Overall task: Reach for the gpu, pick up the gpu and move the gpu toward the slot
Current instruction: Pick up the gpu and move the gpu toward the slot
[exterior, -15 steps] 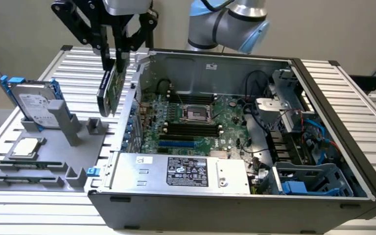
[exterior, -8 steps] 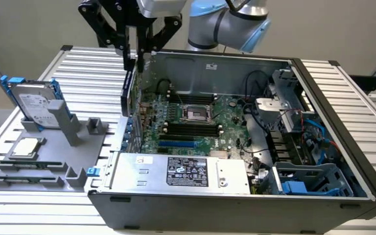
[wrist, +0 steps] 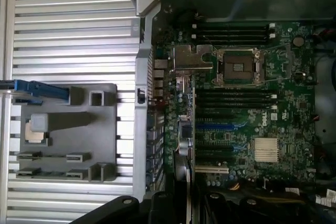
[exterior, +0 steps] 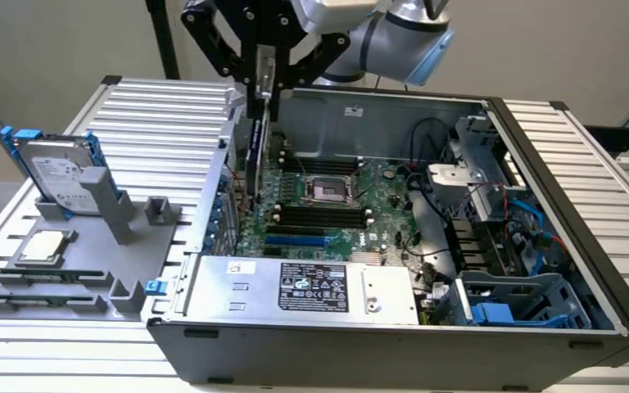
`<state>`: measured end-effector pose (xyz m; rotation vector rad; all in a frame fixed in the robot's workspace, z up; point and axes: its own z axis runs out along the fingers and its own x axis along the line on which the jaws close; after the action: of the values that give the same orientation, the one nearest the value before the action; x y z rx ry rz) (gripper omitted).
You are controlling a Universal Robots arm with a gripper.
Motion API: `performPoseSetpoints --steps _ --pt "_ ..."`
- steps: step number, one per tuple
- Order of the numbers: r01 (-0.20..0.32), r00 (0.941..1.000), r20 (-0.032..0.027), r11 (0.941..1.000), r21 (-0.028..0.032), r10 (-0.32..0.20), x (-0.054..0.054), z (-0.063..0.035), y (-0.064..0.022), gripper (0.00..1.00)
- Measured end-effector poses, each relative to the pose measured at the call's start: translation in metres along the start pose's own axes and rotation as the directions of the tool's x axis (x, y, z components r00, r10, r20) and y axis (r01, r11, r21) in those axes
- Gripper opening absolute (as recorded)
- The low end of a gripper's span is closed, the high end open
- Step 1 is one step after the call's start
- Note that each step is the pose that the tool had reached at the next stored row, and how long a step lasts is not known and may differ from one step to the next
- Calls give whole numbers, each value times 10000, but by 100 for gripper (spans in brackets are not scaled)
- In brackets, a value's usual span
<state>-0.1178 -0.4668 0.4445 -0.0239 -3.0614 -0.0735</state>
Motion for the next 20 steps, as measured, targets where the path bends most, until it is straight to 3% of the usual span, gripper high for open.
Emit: performPoseSetpoints --steps 12,15,20 --pt "2 10000 -1 10000 -14 -2 -548 -4 22 26" --pt "1 10000 -2 10000 -12 -1 -675 34 60 26" --pt "7 10000 8 10000 16 -7 -782 102 161 26"
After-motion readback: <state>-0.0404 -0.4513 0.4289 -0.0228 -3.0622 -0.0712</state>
